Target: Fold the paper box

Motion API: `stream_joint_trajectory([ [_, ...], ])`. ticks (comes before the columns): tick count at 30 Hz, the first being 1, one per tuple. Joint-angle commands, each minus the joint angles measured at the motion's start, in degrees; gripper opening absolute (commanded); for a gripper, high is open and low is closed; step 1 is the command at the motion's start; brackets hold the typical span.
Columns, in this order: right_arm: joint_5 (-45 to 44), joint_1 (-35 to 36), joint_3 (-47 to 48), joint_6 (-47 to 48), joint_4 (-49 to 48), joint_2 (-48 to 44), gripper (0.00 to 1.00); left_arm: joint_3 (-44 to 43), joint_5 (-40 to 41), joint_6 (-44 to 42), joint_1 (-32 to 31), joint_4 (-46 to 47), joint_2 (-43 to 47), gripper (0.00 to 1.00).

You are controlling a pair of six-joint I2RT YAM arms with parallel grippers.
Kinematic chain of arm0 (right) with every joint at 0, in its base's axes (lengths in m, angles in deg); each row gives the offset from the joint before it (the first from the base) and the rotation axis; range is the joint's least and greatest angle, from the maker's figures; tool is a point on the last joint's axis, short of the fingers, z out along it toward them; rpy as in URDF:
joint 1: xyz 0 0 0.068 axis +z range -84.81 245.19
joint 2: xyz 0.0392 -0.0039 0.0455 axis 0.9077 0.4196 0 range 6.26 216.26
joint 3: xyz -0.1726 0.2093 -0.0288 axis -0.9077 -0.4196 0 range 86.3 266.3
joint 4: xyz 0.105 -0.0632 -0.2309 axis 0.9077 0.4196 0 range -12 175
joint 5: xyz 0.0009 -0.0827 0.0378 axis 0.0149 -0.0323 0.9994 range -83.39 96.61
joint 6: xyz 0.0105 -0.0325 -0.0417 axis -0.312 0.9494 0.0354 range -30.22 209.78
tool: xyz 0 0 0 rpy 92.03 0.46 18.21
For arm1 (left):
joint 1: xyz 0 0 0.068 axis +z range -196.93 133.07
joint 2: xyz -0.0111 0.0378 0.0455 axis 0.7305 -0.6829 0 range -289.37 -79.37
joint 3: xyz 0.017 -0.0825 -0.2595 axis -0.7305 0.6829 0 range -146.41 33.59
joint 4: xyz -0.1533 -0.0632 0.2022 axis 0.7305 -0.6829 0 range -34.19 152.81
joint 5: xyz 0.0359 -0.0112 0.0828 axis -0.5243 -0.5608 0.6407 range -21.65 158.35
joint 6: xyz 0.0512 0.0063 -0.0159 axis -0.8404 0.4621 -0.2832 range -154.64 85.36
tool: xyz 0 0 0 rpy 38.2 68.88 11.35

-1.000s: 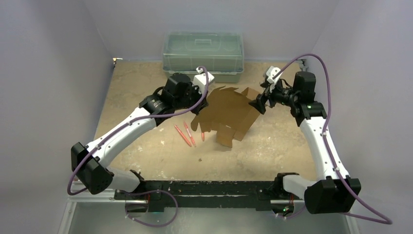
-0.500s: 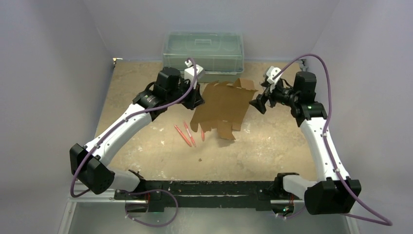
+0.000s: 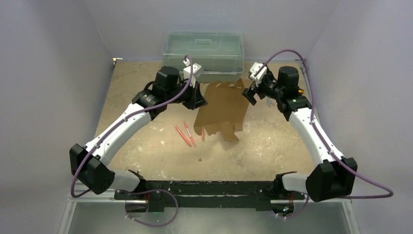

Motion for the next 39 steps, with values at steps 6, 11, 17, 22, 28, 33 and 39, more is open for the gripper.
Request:
stream_joint_trajectory([
  [6, -7.21, 1.92, -4.53, 2.69, -11.82, 0.15, 0.87, -0.44, -3.1, 2.17, 0.56, 3.1, 1.52, 0.0],
  [11, -7.97, 2.02, -5.04, 2.92, -14.01, 1.83, 0.74, -0.23, -3.65, 2.32, 0.61, 3.18, 1.54, 0.0],
  [17, -8.01, 2.02, -5.26, 3.05, -16.6, 3.16, 0.51, -0.15, -3.68, 2.06, 0.74, 2.55, 2.13, 0.0],
  [22, -8.75, 2.02, -5.6, 2.83, -17.65, 3.07, 0.26, -0.36, -3.53, 1.37, 1.05, 1.46, 2.19, 0.0],
  [28, -7.22, 2.02, -4.94, 2.83, -15.65, 1.5, 0.03, -2.97, 0.28, -1.28, 1.42, -2.25, 0.67, 0.0],
  [33, -6.36, 2.02, -4.87, -0.63, -12.46, -0.56, 0.0, -11.36, 5.72, -5.12, 1.44, -8.97, -4.04, 0.0],
  [39, -9.92, 2.02, -5.68, -14.29, -15.68, -2.79, 0.0, -27.92, 11.64, -10.29, 1.44, -17.6, -12.73, 0.0],
])
